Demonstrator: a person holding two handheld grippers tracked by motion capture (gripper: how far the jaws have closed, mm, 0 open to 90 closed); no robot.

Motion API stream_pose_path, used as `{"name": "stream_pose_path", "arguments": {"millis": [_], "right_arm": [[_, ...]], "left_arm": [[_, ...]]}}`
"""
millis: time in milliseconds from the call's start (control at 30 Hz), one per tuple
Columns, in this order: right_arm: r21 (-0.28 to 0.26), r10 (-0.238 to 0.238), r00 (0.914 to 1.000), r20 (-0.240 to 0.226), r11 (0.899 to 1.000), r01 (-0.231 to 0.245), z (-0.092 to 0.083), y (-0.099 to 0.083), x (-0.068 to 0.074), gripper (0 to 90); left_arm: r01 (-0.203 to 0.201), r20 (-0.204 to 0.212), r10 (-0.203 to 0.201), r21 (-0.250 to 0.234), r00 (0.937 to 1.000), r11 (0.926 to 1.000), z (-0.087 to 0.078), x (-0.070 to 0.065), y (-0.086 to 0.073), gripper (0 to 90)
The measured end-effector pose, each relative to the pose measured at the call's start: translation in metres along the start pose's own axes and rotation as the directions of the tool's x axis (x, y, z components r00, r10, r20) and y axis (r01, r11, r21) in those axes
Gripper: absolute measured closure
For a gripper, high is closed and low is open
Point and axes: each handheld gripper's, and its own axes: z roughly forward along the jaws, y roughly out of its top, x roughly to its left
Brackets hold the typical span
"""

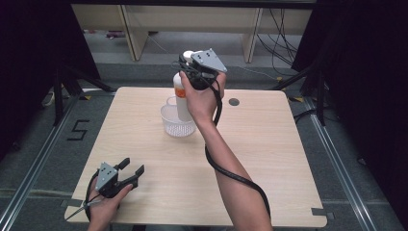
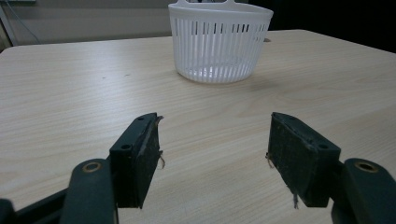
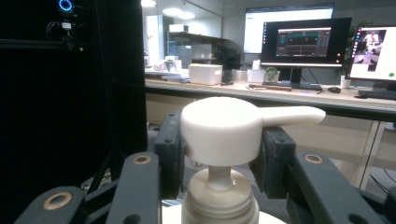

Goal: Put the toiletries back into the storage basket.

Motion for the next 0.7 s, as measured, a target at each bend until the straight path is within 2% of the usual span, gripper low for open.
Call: {"name": "stream_pose_path", "arguments": {"millis": [33, 67, 133, 367, 567, 667, 700], "right_arm": [[0.003, 0.011, 0.9999, -0.001, 1.000, -0.011, 0.0003, -0.0001, 0.0008, 59.9], [0.000, -0.001, 1.0000, -0.002, 1.000, 0.001, 0.0009, 0.0002, 0.0006, 59.8], [0.000, -0.006, 1.0000, -0.004, 1.000, 0.006, 0.0013, 0.0003, 0.0007, 59.8], [0.002, -0.007, 0.9999, -0.011, 1.000, 0.007, 0.0037, 0.0005, 0.0031, 59.9], [0.010, 0.006, 0.9998, -0.019, 1.000, -0.006, 0.0055, -0.0006, 0.0049, 59.9], [0.004, -0.011, 0.9999, -0.013, 1.000, 0.011, 0.0070, -0.0012, 0.0055, 59.9], [0.007, 0.000, 0.9998, -0.018, 1.000, 0.000, 0.0075, -0.0016, 0.0065, 60.0]], "left_arm": [[-0.001, -0.005, 0.001, 0.008, 1.0000, 1.0000, -0.0007, -0.0002, 0.0003, 33.4], [0.000, 0.002, 0.000, -0.002, 1.0000, 1.0000, 0.0002, 0.0001, -0.0001, 33.5], [0.000, -0.003, 0.000, 0.007, 1.0000, 1.0000, -0.0006, -0.0001, 0.0003, 33.5], [-0.003, -0.005, 0.003, 0.009, 1.0000, 1.0000, -0.0006, -0.0003, 0.0003, 33.5], [0.000, 0.000, 0.000, 0.000, 1.0000, 1.0000, 0.0000, 0.0000, 0.0000, 33.5], [0.000, 0.002, 0.000, -0.001, 1.0000, 1.0000, 0.0002, 0.0001, 0.0000, 33.5], [0.000, 0.002, 0.000, -0.001, 1.0000, 1.0000, 0.0002, 0.0001, 0.0000, 33.5]]}}
